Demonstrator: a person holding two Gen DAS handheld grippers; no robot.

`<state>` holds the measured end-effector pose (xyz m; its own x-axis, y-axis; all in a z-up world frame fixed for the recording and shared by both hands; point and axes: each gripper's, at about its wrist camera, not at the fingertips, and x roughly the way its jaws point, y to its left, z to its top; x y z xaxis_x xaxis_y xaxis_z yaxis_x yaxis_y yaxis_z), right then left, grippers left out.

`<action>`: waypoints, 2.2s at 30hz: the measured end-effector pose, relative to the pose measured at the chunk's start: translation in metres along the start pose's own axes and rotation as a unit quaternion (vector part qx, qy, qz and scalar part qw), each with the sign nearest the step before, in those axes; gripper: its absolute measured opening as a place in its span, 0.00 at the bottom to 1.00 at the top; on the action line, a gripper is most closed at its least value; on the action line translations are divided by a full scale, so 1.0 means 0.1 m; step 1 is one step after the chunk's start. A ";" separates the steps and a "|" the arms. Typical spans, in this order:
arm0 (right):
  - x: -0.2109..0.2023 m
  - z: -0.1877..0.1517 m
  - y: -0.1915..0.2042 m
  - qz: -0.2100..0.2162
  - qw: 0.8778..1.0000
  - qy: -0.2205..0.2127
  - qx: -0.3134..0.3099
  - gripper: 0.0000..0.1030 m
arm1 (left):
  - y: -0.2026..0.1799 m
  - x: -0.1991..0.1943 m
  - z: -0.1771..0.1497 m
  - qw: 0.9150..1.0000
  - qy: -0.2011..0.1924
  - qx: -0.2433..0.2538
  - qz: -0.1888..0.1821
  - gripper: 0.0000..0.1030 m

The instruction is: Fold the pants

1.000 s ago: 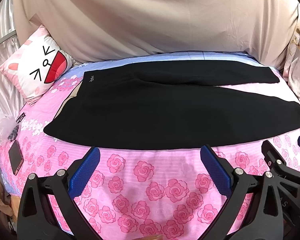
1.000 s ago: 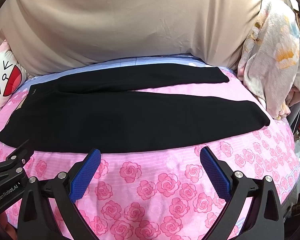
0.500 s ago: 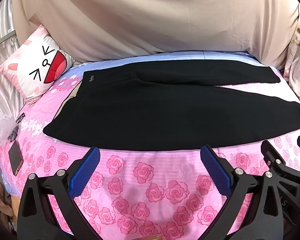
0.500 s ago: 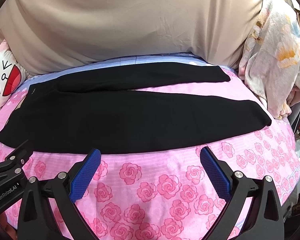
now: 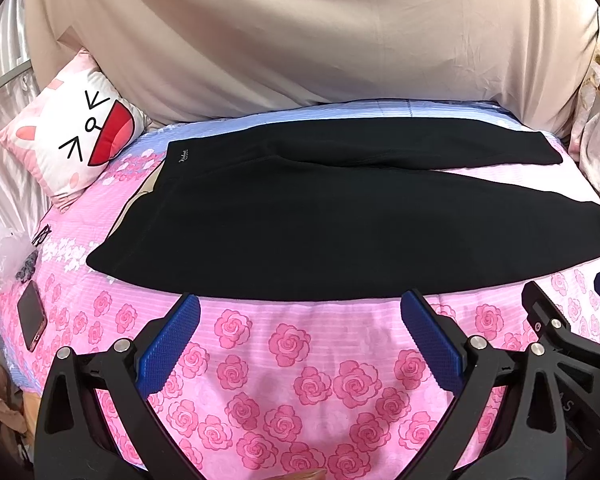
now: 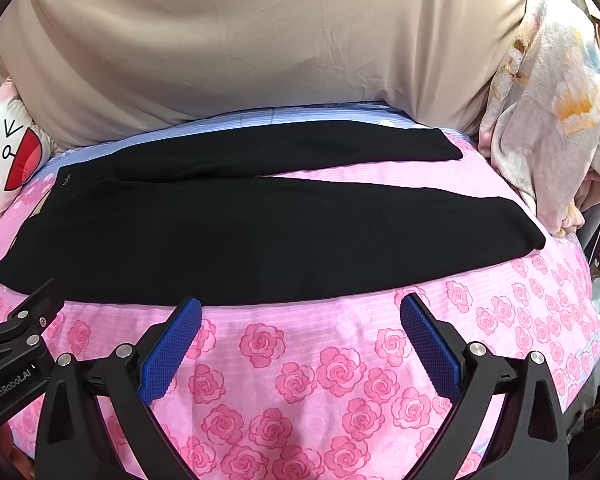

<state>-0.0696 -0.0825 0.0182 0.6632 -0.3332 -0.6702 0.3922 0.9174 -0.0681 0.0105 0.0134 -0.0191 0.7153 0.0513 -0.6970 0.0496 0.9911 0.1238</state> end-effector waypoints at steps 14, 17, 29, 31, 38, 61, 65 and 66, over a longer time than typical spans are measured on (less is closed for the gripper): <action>0.04 0.00 -0.01 0.002 1.000 0.003 0.000 0.95 | 0.02 0.01 -0.01 1.000 0.002 0.001 0.001 0.95; 0.05 0.01 -0.01 0.002 1.000 0.004 0.000 0.95 | 0.01 0.04 0.01 1.000 0.004 0.003 0.005 0.95; 0.39 0.36 -0.16 0.018 1.000 0.003 0.014 0.95 | -0.13 0.42 0.32 1.000 0.023 0.015 0.013 0.95; 0.47 0.48 -0.28 0.065 0.998 -0.009 0.025 0.95 | -0.13 0.51 0.41 0.999 0.025 0.014 0.014 0.95; 1.38 1.26 -1.42 0.017 0.998 -0.037 0.039 0.95 | 0.10 0.89 0.79 0.999 0.023 -0.015 0.033 0.95; 3.88 2.38 -2.80 0.001 0.994 0.075 0.081 0.44 | 2.56 3.03 2.23 0.976 0.101 -0.170 0.095 0.95; 3.82 2.39 -2.88 0.044 0.990 0.075 0.110 0.14 | 2.73 3.64 2.14 0.960 0.178 -0.210 0.049 0.91; 3.81 2.38 -2.87 0.042 0.990 0.076 0.107 0.13 | 2.73 3.72 2.12 0.958 0.183 -0.216 0.045 0.90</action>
<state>0.2223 -0.5241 -0.0413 0.6019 -0.2065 -0.7714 0.4774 0.8674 0.1403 0.4379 0.2767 -0.0944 0.4073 0.1001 -0.9078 -0.3495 0.9354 -0.0536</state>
